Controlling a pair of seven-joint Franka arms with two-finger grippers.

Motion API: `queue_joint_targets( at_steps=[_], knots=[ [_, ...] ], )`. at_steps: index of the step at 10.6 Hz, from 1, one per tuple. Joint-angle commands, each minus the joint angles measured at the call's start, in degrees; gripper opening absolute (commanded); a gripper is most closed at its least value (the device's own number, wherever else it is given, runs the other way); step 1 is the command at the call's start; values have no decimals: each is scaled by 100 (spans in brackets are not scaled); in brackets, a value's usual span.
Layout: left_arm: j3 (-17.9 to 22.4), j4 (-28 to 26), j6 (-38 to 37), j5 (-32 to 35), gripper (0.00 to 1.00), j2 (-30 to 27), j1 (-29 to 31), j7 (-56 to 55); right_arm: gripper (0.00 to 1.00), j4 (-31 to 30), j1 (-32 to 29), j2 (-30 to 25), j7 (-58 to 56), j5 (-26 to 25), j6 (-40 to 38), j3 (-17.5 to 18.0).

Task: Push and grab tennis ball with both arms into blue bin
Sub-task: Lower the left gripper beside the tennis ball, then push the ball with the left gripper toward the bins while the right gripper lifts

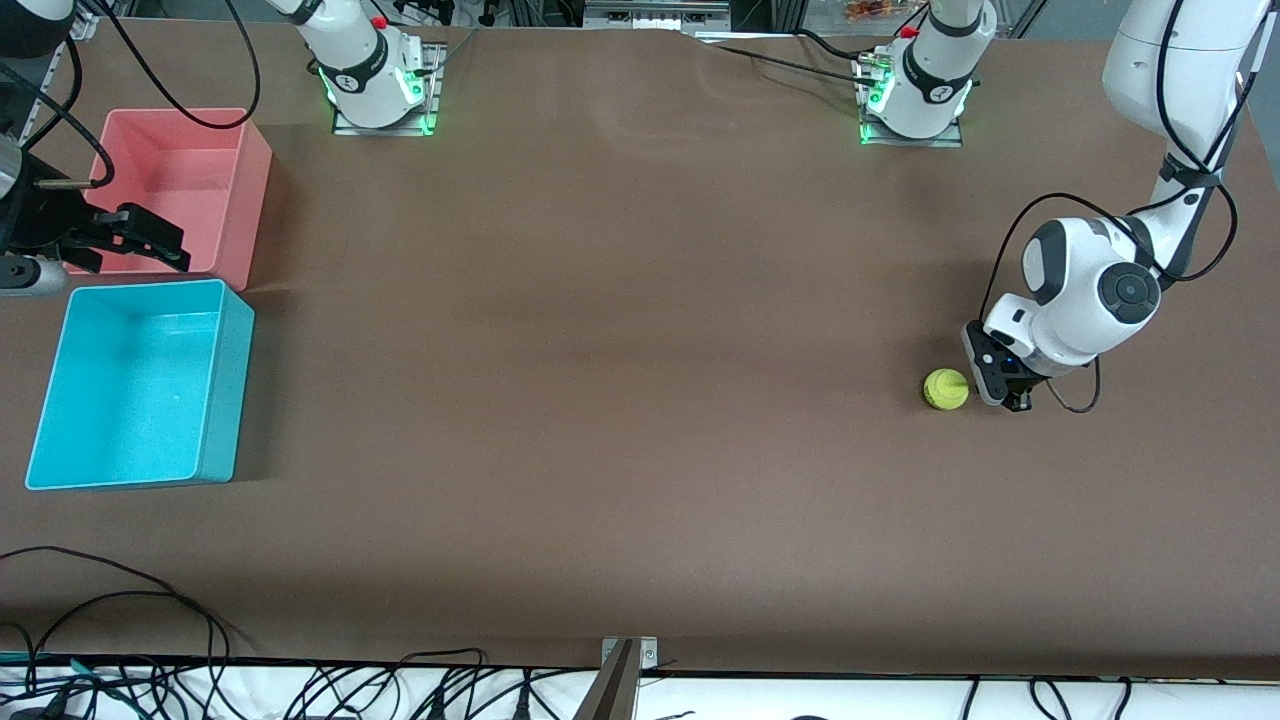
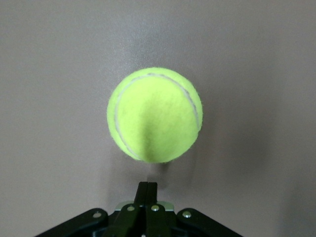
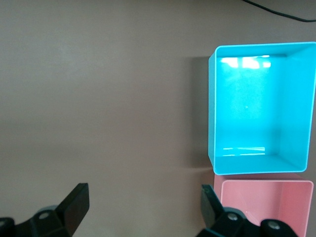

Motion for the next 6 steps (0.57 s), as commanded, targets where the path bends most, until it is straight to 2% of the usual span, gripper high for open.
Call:
queue_joint_targets(
  at_steps=[1, 6],
  knots=[
    [15, -55, 53, -193, 0, 4, -106, 131, 100, 48, 24, 125, -42, -51, 75, 16],
    [7, -108, 53, -309, 0, 3, -106, 96, 100, 13, 24, 125, -112, -16, 181, -2]
  ],
)
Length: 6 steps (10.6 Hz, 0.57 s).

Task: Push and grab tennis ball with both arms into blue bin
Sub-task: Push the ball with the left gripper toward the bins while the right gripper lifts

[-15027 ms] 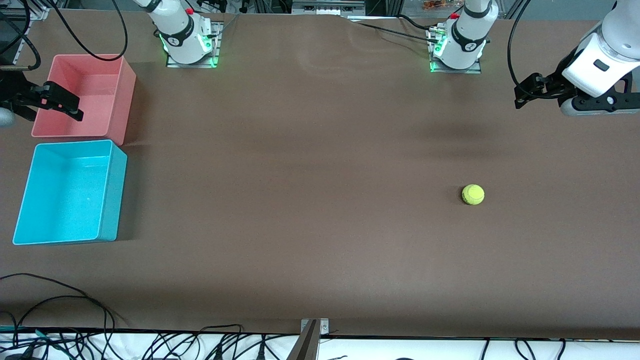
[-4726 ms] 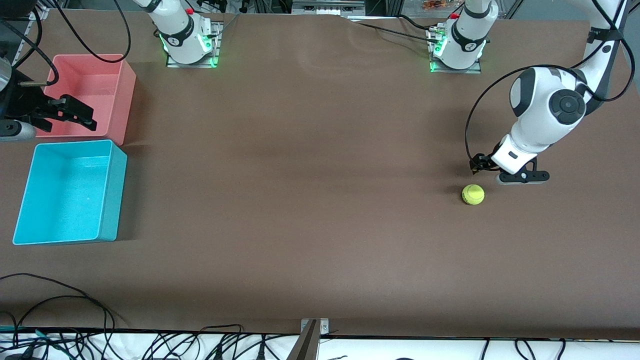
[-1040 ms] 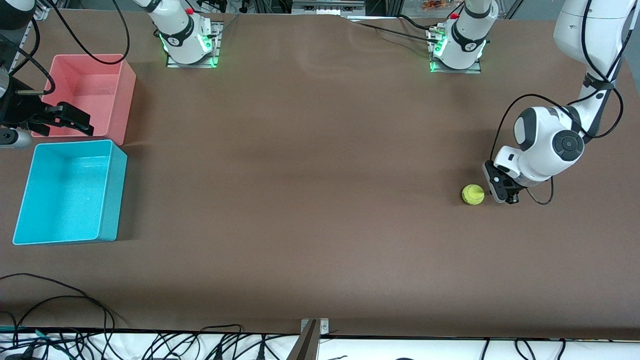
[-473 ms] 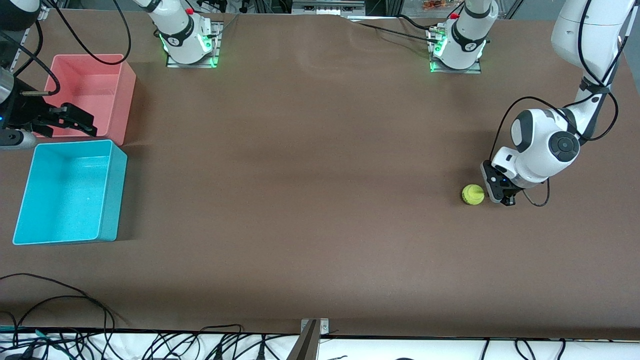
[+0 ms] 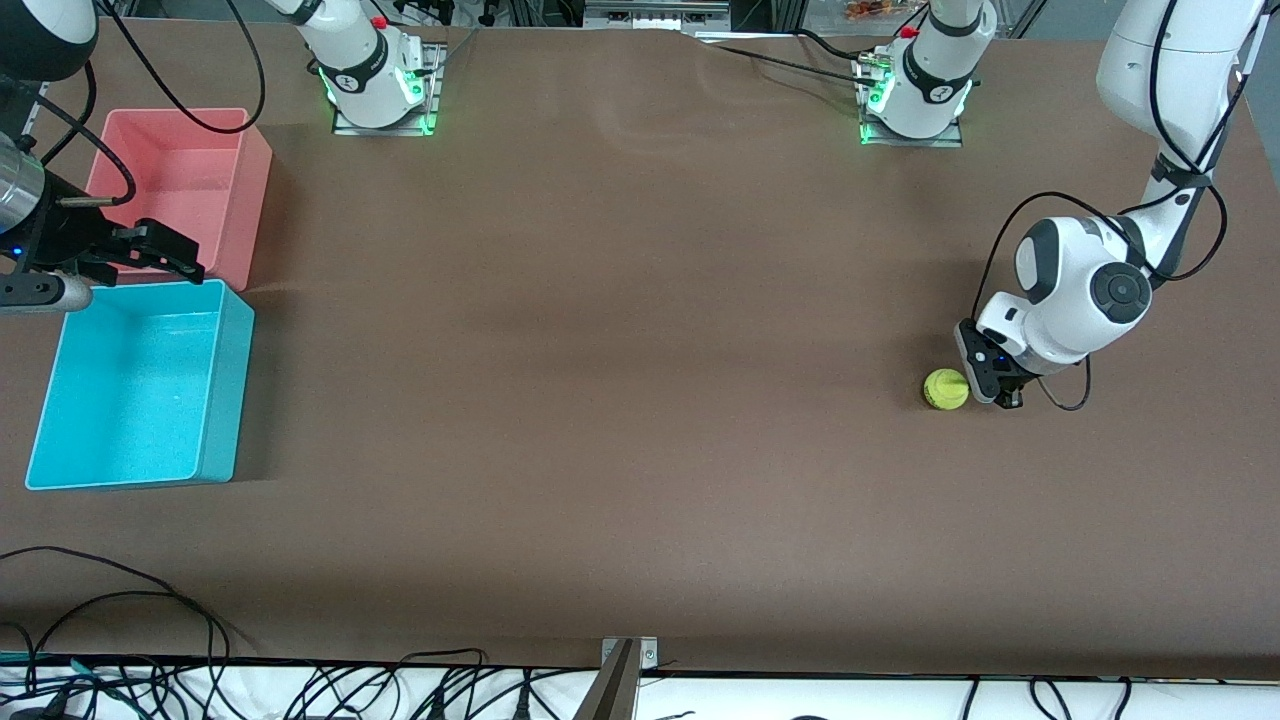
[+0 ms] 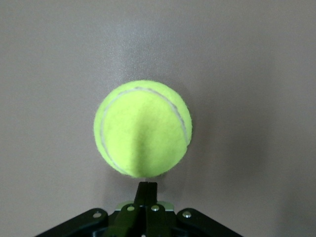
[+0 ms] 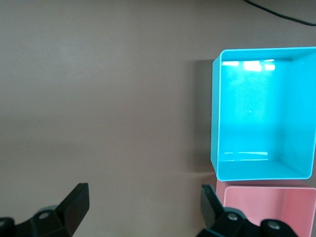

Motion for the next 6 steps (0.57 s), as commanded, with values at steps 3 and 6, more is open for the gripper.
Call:
queue_joint_targets(
  at_steps=[3, 6],
  knots=[
    [-15, -46, 52, -444, 0, 28, -134, 51, 100, 22, -19, -37, -92, -68, 100, -28],
    [-425, 33, 52, -490, 0, 80, -319, -928, 100, 14, 33, -11, -23, -321, 152, -11]
  ],
)
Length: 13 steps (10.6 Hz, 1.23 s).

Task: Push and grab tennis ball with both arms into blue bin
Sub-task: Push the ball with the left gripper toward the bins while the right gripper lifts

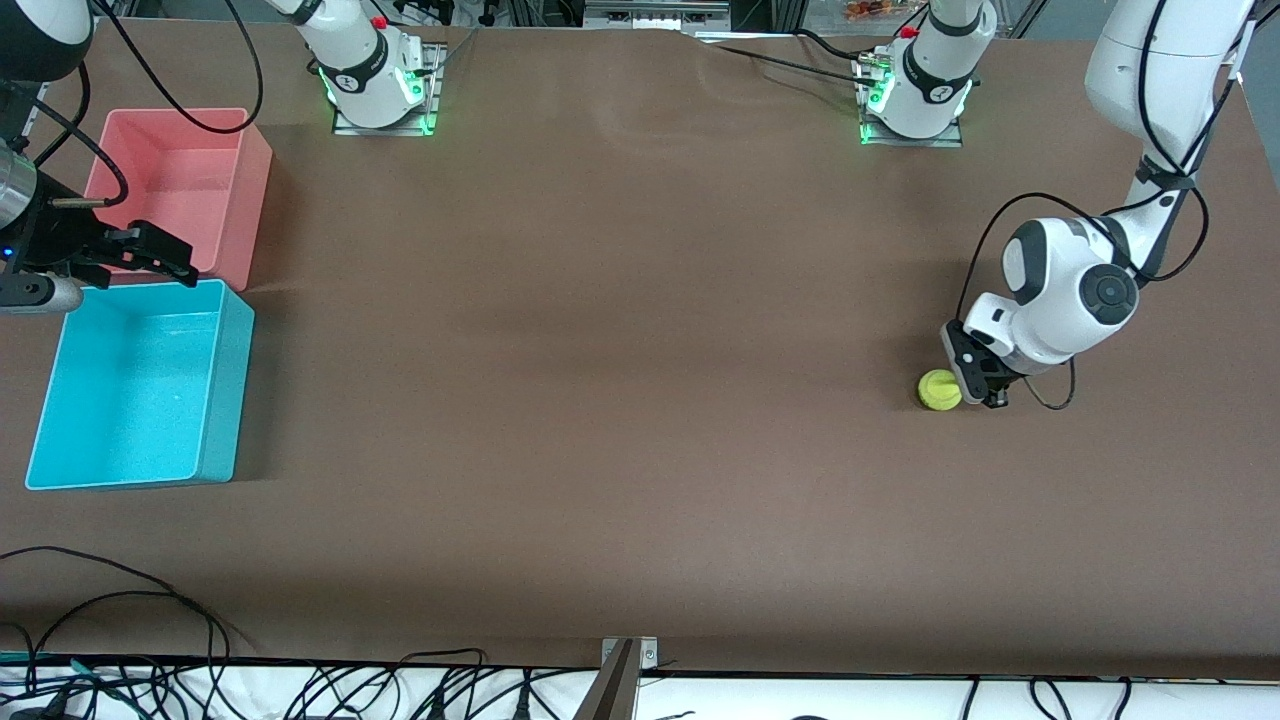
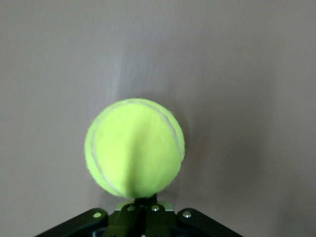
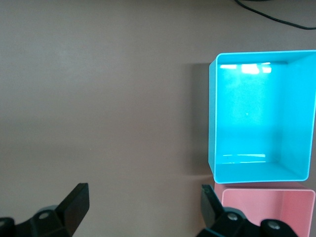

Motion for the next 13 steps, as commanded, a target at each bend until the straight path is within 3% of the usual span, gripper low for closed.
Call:
queue_joint_targets(
  at_steps=[1, 3, 8, 11, 13],
  knots=[
    [-559, 99, 52, -75, 0, 44, -259, -1291, 100, 11, 41, 127, -62, -347, 255, 27],
    [-649, 266, 43, -84, 0, 61, -461, -1909, 100, 12, 120, 181, -10, -286, 335, 44],
    [-623, 214, -27, -66, 0, -96, -374, -1893, 100, 47, 120, 102, -89, 13, 300, 44],
    [-597, 196, -254, -119, 20, -386, -286, -1946, 100, 47, 94, 111, -79, 144, 335, 141],
    [-597, 118, -413, -119, 27, -806, -129, -1946, 100, 47, 50, 102, -71, 260, 309, -7]
  ],
)
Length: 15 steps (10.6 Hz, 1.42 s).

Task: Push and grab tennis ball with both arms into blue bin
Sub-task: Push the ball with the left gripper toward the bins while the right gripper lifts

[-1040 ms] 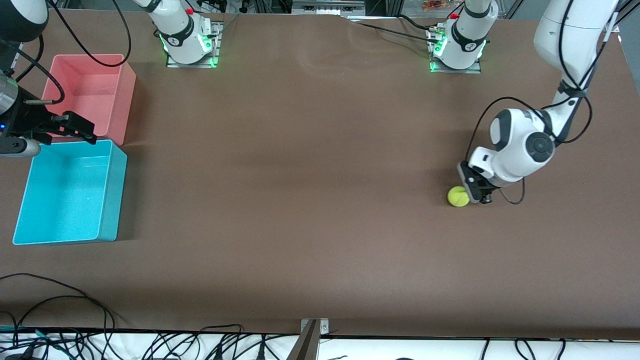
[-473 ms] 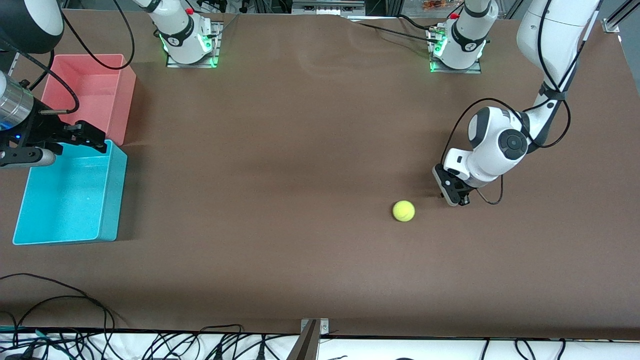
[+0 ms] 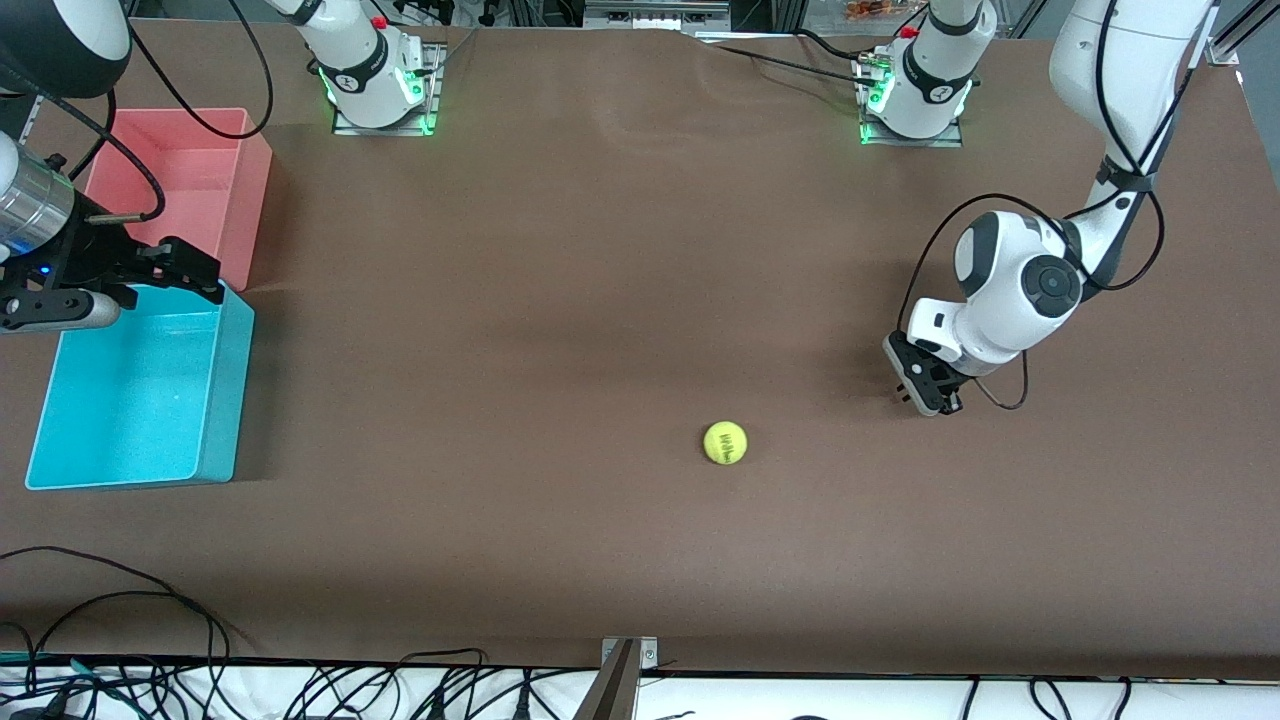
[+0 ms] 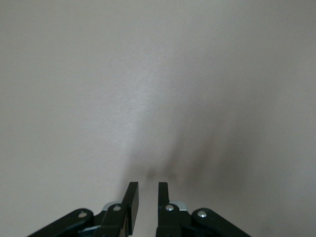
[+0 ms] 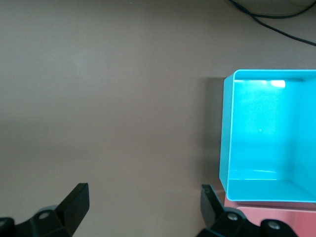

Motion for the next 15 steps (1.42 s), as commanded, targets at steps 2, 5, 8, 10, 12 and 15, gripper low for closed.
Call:
queue_joint_targets(
  at_steps=[2, 5, 8, 10, 12, 15],
  knots=[
    [1, -253, -324, -111, 30, -968, 234, -5, 100, 11, -71, -68, -86, 170, -76, -395],
    [1, -718, -595, -111, 58, -1898, 252, -477, 100, -24, -71, -33, -86, 144, -120, -422],
    [1, -990, -861, -85, 100, -2462, 365, -549, 100, -15, -44, 2, -148, 162, 28, -378],
    [1, -1237, -983, -76, 100, -3119, 436, -550, 100, -251, -9, 2, -332, 170, 395, -361],
    [1, -1229, -1001, -76, 100, -3184, 445, -584, 100, -646, 9, -15, -376, 144, 1089, -143],
    [1, -1229, -1010, -76, 100, -3333, 498, -585, 100, -789, 96, 90, -463, 162, 1374, 26]
  ],
)
